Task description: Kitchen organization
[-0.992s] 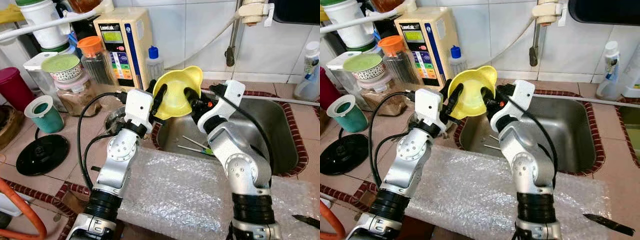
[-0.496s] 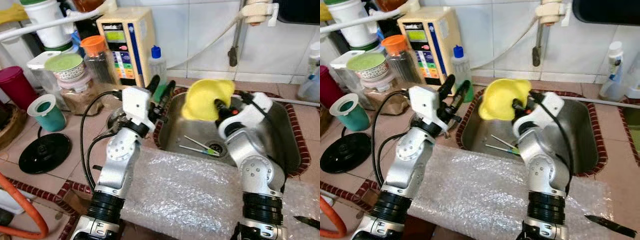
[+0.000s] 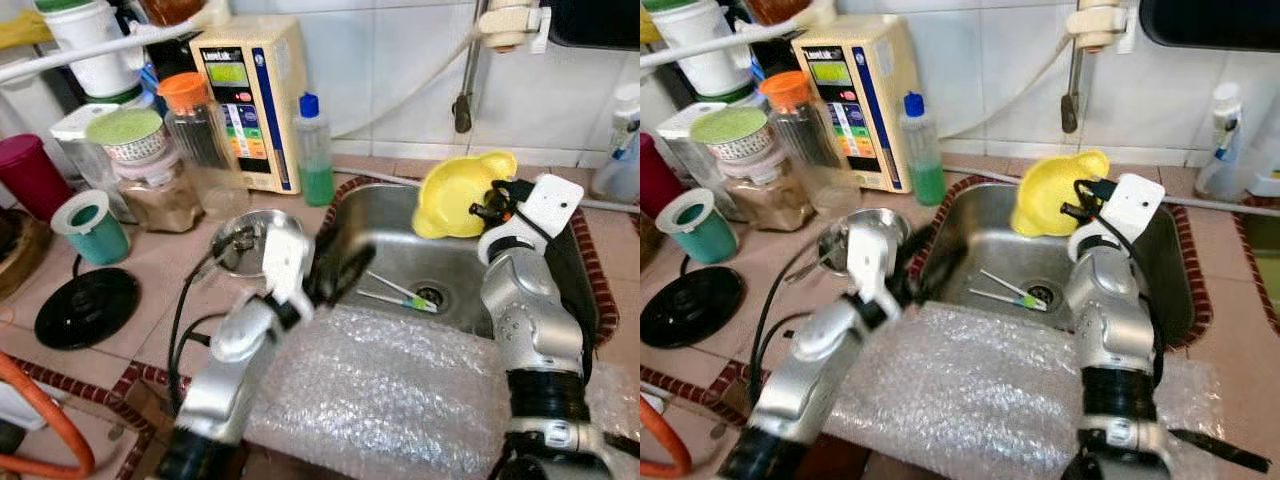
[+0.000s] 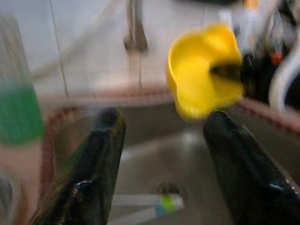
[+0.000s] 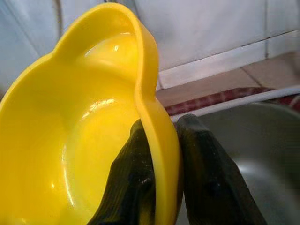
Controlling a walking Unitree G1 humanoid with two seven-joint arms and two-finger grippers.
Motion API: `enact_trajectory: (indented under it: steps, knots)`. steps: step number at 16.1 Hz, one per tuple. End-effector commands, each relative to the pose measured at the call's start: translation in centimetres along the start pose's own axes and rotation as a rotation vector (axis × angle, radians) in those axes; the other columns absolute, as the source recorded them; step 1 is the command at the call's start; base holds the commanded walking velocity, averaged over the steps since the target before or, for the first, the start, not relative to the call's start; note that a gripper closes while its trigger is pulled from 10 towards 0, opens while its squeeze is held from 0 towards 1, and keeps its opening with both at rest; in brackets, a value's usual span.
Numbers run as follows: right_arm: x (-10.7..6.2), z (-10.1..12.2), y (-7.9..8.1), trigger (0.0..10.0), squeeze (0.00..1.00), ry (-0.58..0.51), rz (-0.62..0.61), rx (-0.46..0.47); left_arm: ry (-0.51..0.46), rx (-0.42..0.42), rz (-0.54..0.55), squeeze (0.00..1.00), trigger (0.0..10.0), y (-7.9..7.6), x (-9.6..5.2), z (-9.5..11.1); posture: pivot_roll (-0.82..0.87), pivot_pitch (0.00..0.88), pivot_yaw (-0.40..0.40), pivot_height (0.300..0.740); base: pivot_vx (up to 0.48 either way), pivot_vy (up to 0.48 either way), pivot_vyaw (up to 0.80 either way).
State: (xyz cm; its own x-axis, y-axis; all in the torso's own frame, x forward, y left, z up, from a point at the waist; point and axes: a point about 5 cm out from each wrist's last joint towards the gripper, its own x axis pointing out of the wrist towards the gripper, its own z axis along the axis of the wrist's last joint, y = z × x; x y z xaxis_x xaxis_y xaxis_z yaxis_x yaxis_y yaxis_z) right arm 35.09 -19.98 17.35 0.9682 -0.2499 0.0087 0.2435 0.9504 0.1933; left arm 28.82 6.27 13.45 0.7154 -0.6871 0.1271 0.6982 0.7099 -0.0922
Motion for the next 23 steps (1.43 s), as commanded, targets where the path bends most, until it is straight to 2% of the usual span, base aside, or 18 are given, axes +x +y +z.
enact_trajectory:
  steps: [1, 2, 5, 6, 7, 8, 9, 10, 13, 14, 15, 16, 18, 20, 21, 23]
  knots:
    - [0.3, 0.1, 1.1, 0.0, 0.00, -0.027, 0.041, -0.084, -0.005, 0.025, -0.003, 1.00, 10.0, 0.2, -0.3, 0.6, 0.04, 0.000, 0.095, 0.740, 0.000, 0.000, 0.00]
    - [0.6, -0.7, 0.7, 0.0, 0.00, -0.016, 0.056, -0.151, 0.014, 0.014, 0.017, 1.00, 10.0, 0.5, -0.7, 0.3, 0.04, 0.000, 0.090, 0.740, 0.000, 0.000, 0.00]
    - [0.8, -2.4, -0.2, 0.0, 0.00, 0.027, 0.052, -0.224, 0.038, 0.072, 0.011, 1.00, 10.0, 0.7, -1.1, 0.7, 0.05, 0.000, 0.096, 0.740, 0.000, 0.000, 0.00]
    - [0.6, -3.7, -1.3, 0.0, 0.00, 0.085, 0.017, -0.241, 0.036, 0.073, 0.021, 1.00, 10.0, 0.9, -1.2, 0.9, 0.05, 0.000, 0.096, 0.740, 0.000, 0.000, 0.00]
    - [0.5, -4.6, -2.2, 0.0, 0.00, 0.125, -0.025, -0.193, 0.040, 0.074, 0.036, 1.00, 10.0, 1.1, -1.2, 0.9, 0.05, 0.000, 0.096, 0.740, 0.000, 0.000, 0.00]
    - [0.3, -5.9, -3.4, 0.0, 0.00, 0.215, -0.105, 0.001, 0.039, 0.079, 0.044, 1.00, 10.0, 1.2, -1.0, 1.0, 0.05, 0.000, 0.099, 0.740, 0.000, 0.000, 0.00]
    - [0.3, -6.4, -4.1, 0.0, 0.00, 0.249, -0.147, 0.086, 0.035, 0.086, 0.044, 1.00, 10.0, 1.2, -0.9, 1.2, 0.05, 0.000, 0.101, 0.740, 0.000, 0.000, 0.00]
    - [0.3, -6.5, -4.4, 0.0, 0.00, 0.235, -0.143, 0.074, 0.040, 0.080, 0.056, 1.00, 10.0, 1.3, -0.9, 1.2, 0.05, 0.000, 0.106, 0.740, 0.000, 0.000, 0.00]
    - [0.3, -7.3, -4.2, 0.1, 0.00, 0.273, -0.128, 0.127, 0.071, 0.082, 0.055, 1.00, 10.0, 1.0, -1.0, 0.7, 0.04, 0.000, 0.100, 0.740, 0.000, 0.000, 0.00]
    - [0.6, -7.1, -3.8, 4.3, 0.00, 0.268, -0.102, 0.125, 0.079, 0.081, 0.060, 1.00, 10.0, 1.0, -0.9, 0.7, 0.04, 0.000, 0.100, 0.740, 0.000, 0.000, 0.00]
    - [0.7, -7.0, -3.5, 10.0, 0.92, 0.273, -0.090, 0.131, 0.094, 0.073, 0.067, 1.00, 10.0, 1.0, -0.9, 0.5, 0.04, 0.000, 0.095, 0.740, 0.000, 0.000, 0.00]
    - [0.8, -7.0, -3.5, 10.0, 1.00, 0.288, -0.099, 0.139, 0.117, 0.065, 0.082, 1.00, 10.0, 1.2, -0.9, 0.2, 0.04, 0.000, 0.093, 0.740, 0.000, 0.000, 0.00]
    - [1.2, -6.6, -3.0, 10.0, 1.00, 0.292, -0.086, 0.142, 0.148, 0.087, 0.081, 1.00, 10.0, 1.3, -1.0, -0.1, 0.05, 0.000, 0.085, 0.740, 0.000, 0.000, 0.00]
    - [1.3, -6.9, -2.2, 10.0, 1.00, 0.360, -0.064, 0.139, 0.177, 0.082, 0.092, 1.00, 10.0, 1.6, -1.0, -0.4, 0.05, 0.000, 0.082, 0.740, 0.000, 0.000, 0.00]
    - [1.4, -6.7, -0.7, 10.0, 1.00, 0.396, -0.013, 0.155, 0.118, 0.037, 0.163, 1.00, 10.0, 2.8, -1.4, 0.4, 0.06, 0.000, 0.099, 0.740, 0.000, 0.000, 0.00]
    - [1.2, -6.8, 0.9, 10.0, 1.00, 0.389, 0.040, 0.163, 0.129, 0.080, 0.274, 1.00, 10.0, 4.6, -2.2, 0.7, 0.08, 0.000, 0.110, 0.740, 0.000, 0.000, 0.00]
